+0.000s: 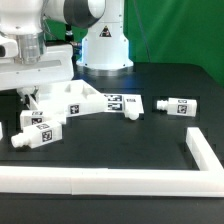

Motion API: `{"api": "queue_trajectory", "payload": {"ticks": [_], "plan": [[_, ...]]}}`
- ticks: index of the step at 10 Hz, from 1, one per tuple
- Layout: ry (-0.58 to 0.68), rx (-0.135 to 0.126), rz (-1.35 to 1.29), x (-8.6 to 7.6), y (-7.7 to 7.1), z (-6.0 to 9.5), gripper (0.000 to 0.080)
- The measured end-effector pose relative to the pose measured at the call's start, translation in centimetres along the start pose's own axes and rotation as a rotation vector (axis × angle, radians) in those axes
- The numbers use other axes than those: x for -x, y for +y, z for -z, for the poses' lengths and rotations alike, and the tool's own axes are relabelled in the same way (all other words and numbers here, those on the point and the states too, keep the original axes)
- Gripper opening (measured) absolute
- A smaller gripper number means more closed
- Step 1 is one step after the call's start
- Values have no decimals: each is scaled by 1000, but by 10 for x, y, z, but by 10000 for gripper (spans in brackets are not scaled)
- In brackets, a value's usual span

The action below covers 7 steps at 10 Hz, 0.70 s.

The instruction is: Assemble one leg

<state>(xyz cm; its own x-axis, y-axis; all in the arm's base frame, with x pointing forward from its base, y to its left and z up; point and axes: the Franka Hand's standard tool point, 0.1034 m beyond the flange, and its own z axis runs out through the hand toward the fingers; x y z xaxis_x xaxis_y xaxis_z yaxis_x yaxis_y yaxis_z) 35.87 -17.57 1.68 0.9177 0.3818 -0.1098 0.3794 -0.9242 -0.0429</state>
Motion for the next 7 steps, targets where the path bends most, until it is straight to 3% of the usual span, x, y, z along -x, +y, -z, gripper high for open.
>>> {"api": "queue_trajectory", "payload": {"ticks": [2,4,5,7], "plan": [[-17,-93,-57,-8,-15,36,52],[-27,-140,-178,-26,-27,70,52],[-37,-144,-272,-41,-30,81,52],[-43,-109,-378,-95,-30,85,52]]}}
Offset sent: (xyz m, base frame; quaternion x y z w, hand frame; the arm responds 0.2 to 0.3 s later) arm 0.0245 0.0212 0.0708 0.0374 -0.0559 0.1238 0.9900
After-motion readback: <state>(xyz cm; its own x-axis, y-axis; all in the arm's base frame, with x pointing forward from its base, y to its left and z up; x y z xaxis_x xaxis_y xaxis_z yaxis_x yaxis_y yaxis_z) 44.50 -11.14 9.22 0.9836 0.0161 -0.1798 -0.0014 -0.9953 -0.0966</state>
